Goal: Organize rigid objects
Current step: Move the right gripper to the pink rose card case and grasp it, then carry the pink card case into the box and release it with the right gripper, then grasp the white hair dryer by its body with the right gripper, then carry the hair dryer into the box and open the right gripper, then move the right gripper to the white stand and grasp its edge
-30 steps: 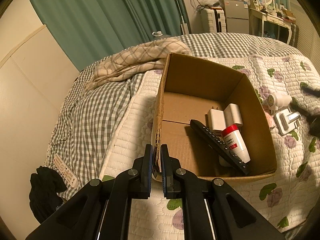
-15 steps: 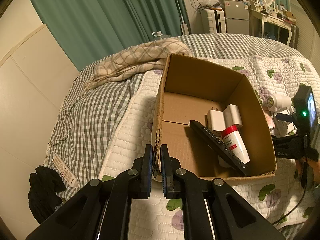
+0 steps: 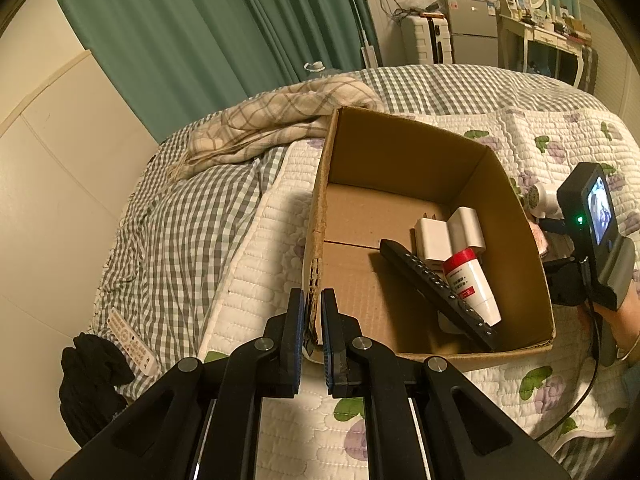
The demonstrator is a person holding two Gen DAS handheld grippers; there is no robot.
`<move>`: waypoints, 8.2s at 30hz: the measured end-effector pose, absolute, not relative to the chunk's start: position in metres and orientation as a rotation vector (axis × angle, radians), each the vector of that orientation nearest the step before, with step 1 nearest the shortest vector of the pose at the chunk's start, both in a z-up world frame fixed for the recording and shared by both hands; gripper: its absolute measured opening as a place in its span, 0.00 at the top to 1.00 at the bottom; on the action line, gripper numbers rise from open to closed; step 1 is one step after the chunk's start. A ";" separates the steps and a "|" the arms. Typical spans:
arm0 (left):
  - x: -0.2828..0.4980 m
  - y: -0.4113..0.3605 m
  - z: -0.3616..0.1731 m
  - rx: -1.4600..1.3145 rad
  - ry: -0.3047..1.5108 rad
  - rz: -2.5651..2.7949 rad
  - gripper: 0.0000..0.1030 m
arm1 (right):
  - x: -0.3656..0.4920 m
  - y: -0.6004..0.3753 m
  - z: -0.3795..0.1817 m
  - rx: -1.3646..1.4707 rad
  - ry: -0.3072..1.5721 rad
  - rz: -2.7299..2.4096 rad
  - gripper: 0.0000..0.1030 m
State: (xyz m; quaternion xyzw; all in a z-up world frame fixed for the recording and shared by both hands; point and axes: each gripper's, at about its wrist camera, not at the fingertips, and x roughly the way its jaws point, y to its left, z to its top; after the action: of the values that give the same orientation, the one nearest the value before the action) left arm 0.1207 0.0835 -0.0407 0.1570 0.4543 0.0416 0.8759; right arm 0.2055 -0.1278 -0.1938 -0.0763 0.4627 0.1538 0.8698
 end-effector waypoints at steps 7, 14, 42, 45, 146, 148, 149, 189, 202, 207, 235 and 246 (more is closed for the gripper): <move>0.121 0.083 -0.041 0.328 0.950 0.090 0.93 | 0.191 -0.133 -0.186 -0.152 0.941 0.310 0.25; 0.120 0.084 -0.041 0.327 0.951 0.089 0.93 | 0.167 -0.145 -0.171 -0.095 0.925 0.313 0.26; 0.119 0.085 -0.040 0.315 0.949 0.072 0.93 | 0.146 -0.113 0.025 -0.126 0.531 0.416 0.31; 0.119 0.085 -0.040 0.314 0.950 0.071 0.93 | 0.156 -0.082 0.022 -0.140 0.541 0.466 0.31; 0.123 0.084 -0.042 0.325 0.956 0.071 0.93 | 0.170 -0.041 0.008 -0.114 0.588 0.555 0.58; 0.123 0.084 -0.042 0.325 0.955 0.069 0.93 | 0.179 -0.028 -0.010 -0.090 0.633 0.569 0.58; 0.123 0.084 -0.042 0.324 0.955 0.069 0.93 | 0.184 -0.022 -0.019 -0.076 0.661 0.571 0.58; 0.120 0.084 -0.042 0.329 0.959 0.081 0.93 | 0.124 -0.204 -0.046 -0.335 0.720 0.259 0.14; 0.119 0.086 -0.041 0.325 0.960 0.081 0.93 | 0.135 -0.211 -0.166 -0.446 1.025 0.243 0.14; 0.120 0.089 -0.041 0.316 0.963 0.078 0.93 | 0.137 -0.192 -0.189 -0.627 1.055 0.207 0.15; 0.121 0.087 -0.042 0.324 0.966 0.079 0.93 | 0.191 -0.176 -0.183 -0.719 0.964 0.180 0.53; 0.122 0.087 -0.042 0.331 0.968 0.080 0.93 | 0.183 -0.193 -0.157 -0.560 0.999 0.268 0.61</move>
State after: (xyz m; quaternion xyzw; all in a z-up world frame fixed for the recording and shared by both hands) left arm 0.1216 0.0873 -0.0420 0.1583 0.4630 0.0384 0.8713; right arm 0.1829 -0.1934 -0.1573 -0.2642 0.4713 0.1264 0.8319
